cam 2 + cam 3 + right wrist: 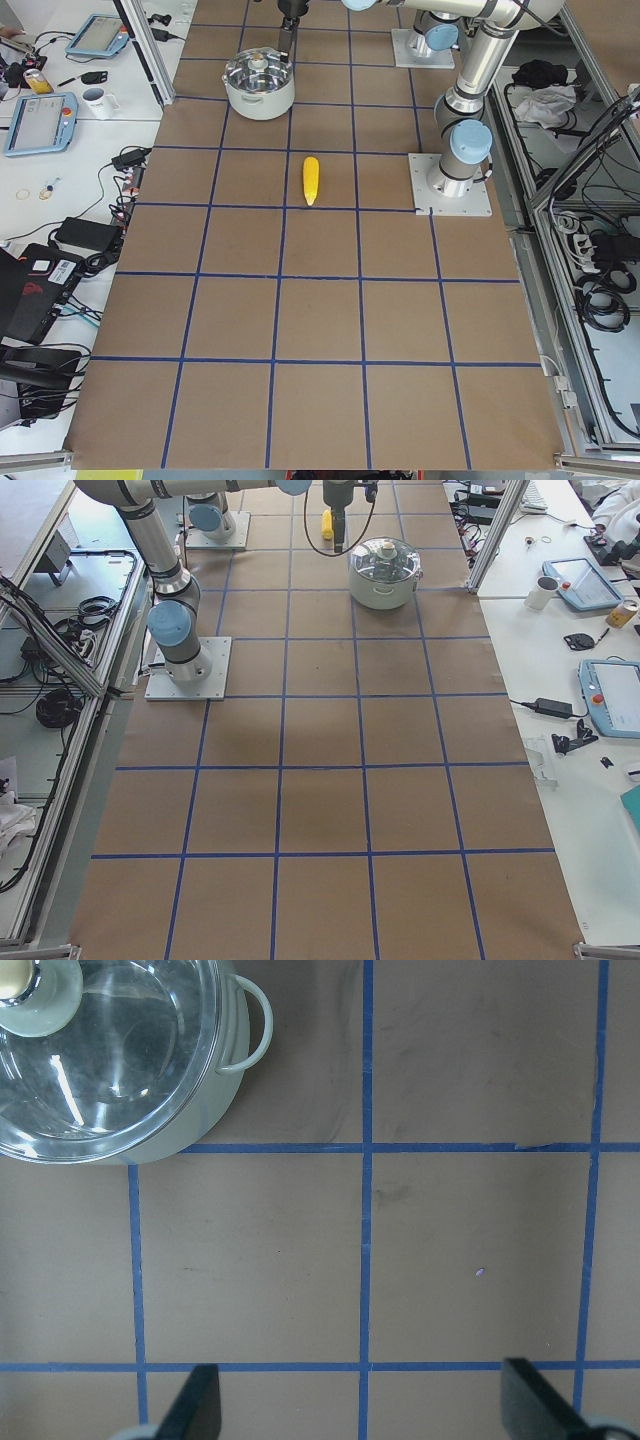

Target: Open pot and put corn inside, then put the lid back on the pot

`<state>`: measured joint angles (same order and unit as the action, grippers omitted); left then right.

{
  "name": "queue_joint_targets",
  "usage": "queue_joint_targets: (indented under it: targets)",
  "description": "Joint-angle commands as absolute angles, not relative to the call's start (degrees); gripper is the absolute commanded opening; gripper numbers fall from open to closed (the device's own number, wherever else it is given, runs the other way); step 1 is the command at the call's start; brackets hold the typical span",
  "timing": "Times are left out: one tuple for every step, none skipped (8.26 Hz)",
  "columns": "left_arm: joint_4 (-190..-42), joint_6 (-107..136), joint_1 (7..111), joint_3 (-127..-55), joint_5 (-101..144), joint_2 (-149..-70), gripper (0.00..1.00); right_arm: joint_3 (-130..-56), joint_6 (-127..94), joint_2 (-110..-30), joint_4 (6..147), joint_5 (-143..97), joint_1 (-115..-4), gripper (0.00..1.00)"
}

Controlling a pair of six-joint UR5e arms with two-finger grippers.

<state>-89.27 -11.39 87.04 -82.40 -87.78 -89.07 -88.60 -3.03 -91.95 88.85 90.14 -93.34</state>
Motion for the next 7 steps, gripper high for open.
queue_joint_targets:
  targets:
    - [-94.87,-9.60,86.66,-82.71,-88.33,-88.59,1.00,-88.59,-2.99,-92.02,88.86,90.26,-93.34,1.00]
    - [-94.83,-9.32,86.57,-82.71,-88.42,-88.94,1.00,-88.59,-2.99,-92.02,88.94,90.18,-93.34,1.00]
    - [-94.66,-9.06,86.31,-82.79,-88.50,-89.12,1.00,-88.59,-2.99,-91.93,89.12,90.18,-93.43,1.00]
    - [-94.66,-8.10,85.44,-82.79,-88.42,-89.21,1.00,-88.59,-2.99,-92.02,89.21,90.18,-93.34,1.00]
    - [-94.66,-3.56,83.60,-82.97,-88.33,-89.47,1.00,-88.59,-2.99,-92.02,89.03,90.18,-93.34,1.00]
    - [-94.31,4.23,82.71,-83.75,-88.33,-89.65,1.00,-88.59,-2.99,-92.02,89.03,90.18,-93.34,1.00]
    - [-94.05,9.87,82.53,-85.15,-88.33,-89.56,1.00,-88.59,-2.99,-91.93,89.21,90.18,-93.43,1.00]
